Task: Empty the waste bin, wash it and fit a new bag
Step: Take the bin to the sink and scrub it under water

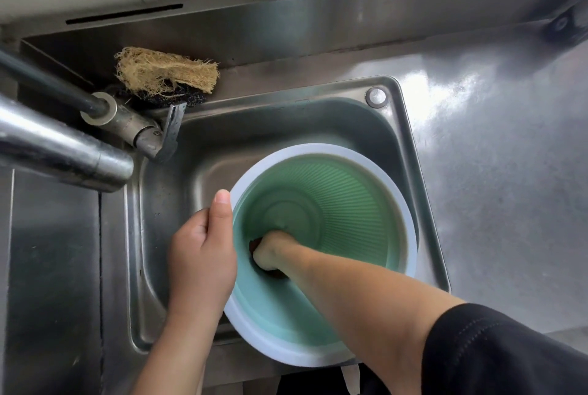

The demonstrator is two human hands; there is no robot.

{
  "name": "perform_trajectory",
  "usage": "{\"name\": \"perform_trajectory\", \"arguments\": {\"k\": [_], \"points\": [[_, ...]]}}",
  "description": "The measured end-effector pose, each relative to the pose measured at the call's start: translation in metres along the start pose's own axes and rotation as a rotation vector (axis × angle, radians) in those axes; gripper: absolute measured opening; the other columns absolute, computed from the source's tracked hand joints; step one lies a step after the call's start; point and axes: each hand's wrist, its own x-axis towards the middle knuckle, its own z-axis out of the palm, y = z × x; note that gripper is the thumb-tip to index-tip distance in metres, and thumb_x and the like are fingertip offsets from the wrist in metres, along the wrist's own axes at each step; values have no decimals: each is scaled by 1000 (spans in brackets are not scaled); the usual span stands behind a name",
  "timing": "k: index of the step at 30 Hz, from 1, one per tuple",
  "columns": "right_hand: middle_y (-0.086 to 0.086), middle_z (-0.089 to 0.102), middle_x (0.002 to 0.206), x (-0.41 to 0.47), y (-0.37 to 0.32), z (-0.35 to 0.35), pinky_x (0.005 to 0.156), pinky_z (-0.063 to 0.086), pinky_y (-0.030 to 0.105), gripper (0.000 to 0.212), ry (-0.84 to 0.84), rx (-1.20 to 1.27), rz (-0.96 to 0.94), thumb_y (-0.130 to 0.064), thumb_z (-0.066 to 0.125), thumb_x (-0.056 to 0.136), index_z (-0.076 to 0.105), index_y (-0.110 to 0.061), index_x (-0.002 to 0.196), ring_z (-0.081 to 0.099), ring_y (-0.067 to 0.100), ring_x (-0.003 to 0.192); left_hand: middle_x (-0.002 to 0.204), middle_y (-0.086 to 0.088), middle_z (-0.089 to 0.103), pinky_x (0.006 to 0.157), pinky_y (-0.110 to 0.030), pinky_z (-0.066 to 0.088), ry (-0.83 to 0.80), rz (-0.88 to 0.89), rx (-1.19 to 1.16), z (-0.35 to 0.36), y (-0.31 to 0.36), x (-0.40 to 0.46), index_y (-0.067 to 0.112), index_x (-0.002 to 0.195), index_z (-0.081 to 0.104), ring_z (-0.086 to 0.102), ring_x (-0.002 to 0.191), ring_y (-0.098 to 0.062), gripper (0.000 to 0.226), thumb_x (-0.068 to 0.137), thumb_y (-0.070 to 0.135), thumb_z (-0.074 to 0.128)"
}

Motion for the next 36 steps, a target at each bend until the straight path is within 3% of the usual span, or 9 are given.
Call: {"name": "perform_trajectory", "arguments": {"k": [3, 7, 11, 14, 18, 24, 29, 32, 36], "points": [[14, 58, 133, -4, -10, -8, 104, 40, 35, 39, 15, 220, -5, -27, 49, 93, 59, -9, 126, 51, 33, 125, 73, -23, 63, 65, -53, 53, 3, -2, 7, -1, 0, -1, 2, 73, 58, 60, 75, -42, 79, 82, 77, 35], [11, 68, 112, -2, -17, -20, 96, 52, 36, 25, 100, 564, -41, -15, 53, 90, 66, -10, 111, 63, 27, 105, 77, -31, 58, 65, -56, 51, -37, 5, -10, 1, 3, -1, -3, 76, 56, 55, 63, -32, 81, 81, 76, 39], [1, 61, 92, 8, -20, -32, 67, 45, 9, 20, 237, 702, -52, -16, 47, 96, 64, -11, 106, 57, 16, 83, 63, -13, 48, 53, -34, 39, -89, 60, -39, 7, 9, 1, -5, 72, 51, 44, 59, -15, 80, 83, 74, 43], [9, 59, 112, 15, -5, -35, 82, 48, 31, 20, 468, 271, -169, -21, 54, 93, 64, -15, 109, 57, 28, 103, 59, -11, 44, 47, -26, 34, -74, 93, -39, 10, 9, -1, -4, 68, 46, 39, 53, -11, 74, 91, 66, 49], [11, 48, 133, 21, 31, -48, 95, 41, 43, 36, 507, -490, -423, -30, 39, 103, 52, -14, 133, 41, 34, 122, 70, -31, 52, 54, -48, 45, -77, 65, -38, 8, 5, -5, -7, 73, 51, 45, 59, -20, 82, 82, 73, 40], [40, 25, 147, 10, 38, -36, 95, 46, 57, 50, 300, -868, -75, -5, 24, 102, 20, 15, 147, 31, 52, 133, 69, -33, 49, 51, -40, 37, -20, 86, -33, 5, 0, -6, -7, 69, 47, 40, 57, -21, 80, 83, 72, 39], [17, 44, 148, -1, 41, -11, 102, 42, 48, 50, 144, -852, 0, -16, 42, 96, 44, -5, 144, 42, 39, 134, 54, -16, 39, 46, -28, 31, 30, 107, -49, 7, -3, -9, -2, 63, 41, 34, 51, -12, 70, 94, 61, 45], [9, 54, 138, -9, 34, -2, 104, 44, 45, 47, 84, -611, -34, -22, 51, 89, 56, -12, 134, 49, 34, 130, 53, -2, 34, 44, -26, 27, 43, 122, -55, 8, -5, -9, 3, 60, 36, 29, 50, -10, 65, 96, 56, 47], [13, 63, 119, -20, 8, -4, 94, 47, 38, 36, -39, -59, -10, -26, 50, 90, 64, -9, 118, 58, 33, 112, 59, -24, 44, 51, -41, 39, 20, 88, -83, 6, -8, -9, -4, 66, 45, 38, 56, -16, 74, 89, 66, 41]]}}
